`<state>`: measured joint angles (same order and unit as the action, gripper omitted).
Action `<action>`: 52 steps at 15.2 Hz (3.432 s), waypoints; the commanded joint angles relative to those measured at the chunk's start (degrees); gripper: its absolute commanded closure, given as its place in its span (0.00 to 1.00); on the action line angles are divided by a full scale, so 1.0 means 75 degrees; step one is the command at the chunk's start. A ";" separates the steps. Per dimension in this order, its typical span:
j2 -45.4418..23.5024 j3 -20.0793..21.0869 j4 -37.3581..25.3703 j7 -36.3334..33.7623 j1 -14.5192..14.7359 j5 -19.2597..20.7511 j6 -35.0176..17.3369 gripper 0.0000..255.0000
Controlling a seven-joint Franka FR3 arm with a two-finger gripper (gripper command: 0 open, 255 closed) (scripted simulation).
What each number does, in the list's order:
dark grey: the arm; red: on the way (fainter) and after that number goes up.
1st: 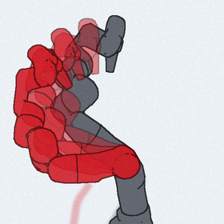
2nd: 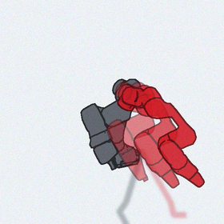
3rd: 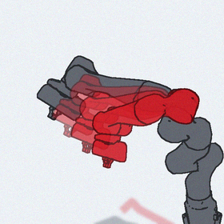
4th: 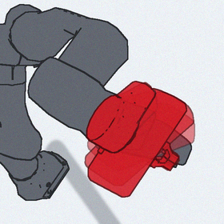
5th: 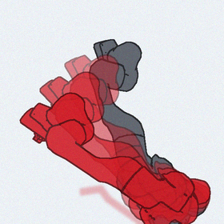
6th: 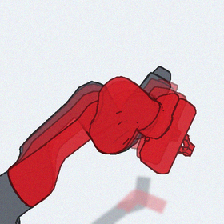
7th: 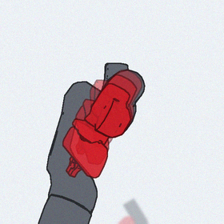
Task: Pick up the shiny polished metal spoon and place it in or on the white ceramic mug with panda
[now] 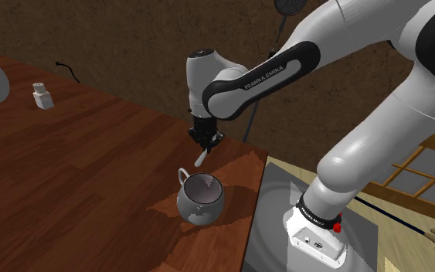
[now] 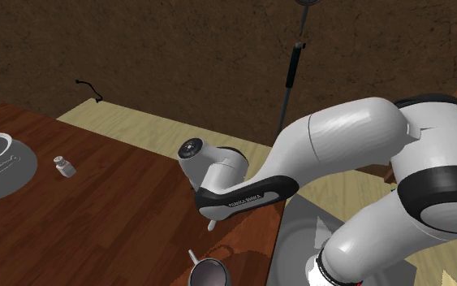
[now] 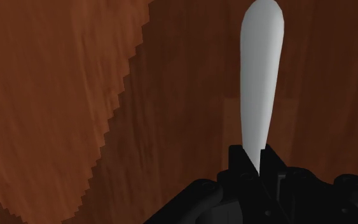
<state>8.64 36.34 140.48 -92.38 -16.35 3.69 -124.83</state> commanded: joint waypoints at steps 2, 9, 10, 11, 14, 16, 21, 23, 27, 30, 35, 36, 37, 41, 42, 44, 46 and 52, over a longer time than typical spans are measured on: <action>-0.0006 -0.0001 0.0002 -0.0001 -0.0002 0.0002 0.0007 1.00; 0.0399 -0.0097 -0.0206 0.0263 0.0061 -0.0263 0.0539 1.00; 0.0471 -0.0118 -0.0256 0.0310 0.0072 -0.0305 0.0647 1.00; 0.0540 -0.0139 -0.0307 0.0354 0.0082 -0.0344 0.0756 1.00; 0.0734 -0.0203 -0.0470 0.0475 0.0110 -0.0445 0.1080 1.00; 0.0851 -0.0246 -0.0587 0.0548 0.0126 -0.0501 0.1296 1.00; 0.1104 -0.0348 -0.0908 0.0705 0.0154 -0.0605 0.1831 1.00; 0.1189 -0.0387 -0.1047 0.0760 0.0161 -0.0635 0.2043 1.00; 0.1333 -0.0462 -0.1344 0.0857 0.0169 -0.0678 0.2465 1.00; 0.1420 -0.0513 -0.1583 0.0920 0.0169 -0.0698 0.2778 1.00; 0.1523 -0.0591 -0.2010 0.1009 0.0162 -0.0712 0.3294 1.00; 0.1538 -0.0605 -0.2100 0.1025 0.0159 -0.0712 0.3397 1.00; 0.1548 -0.0613 -0.2152 0.1035 0.0158 -0.0713 0.3457 1.00; 0.1851 -0.0220 -0.2083 0.0461 0.0505 -0.1089 0.3681 1.00; 0.1908 -0.0114 -0.2087 0.0308 0.0588 -0.1179 0.3737 1.00; 0.1995 0.0107 -0.2120 -0.0008 0.0747 -0.1354 0.3847 1.00; 0.2048 0.0343 -0.2188 -0.0339 0.0894 -0.1519 0.3952 1.00; 0.1982 0.1147 -0.2586 -0.1429 0.1247 -0.1921 0.4227 1.00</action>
<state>22.98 44.07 121.11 -101.69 -7.70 -9.87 -93.54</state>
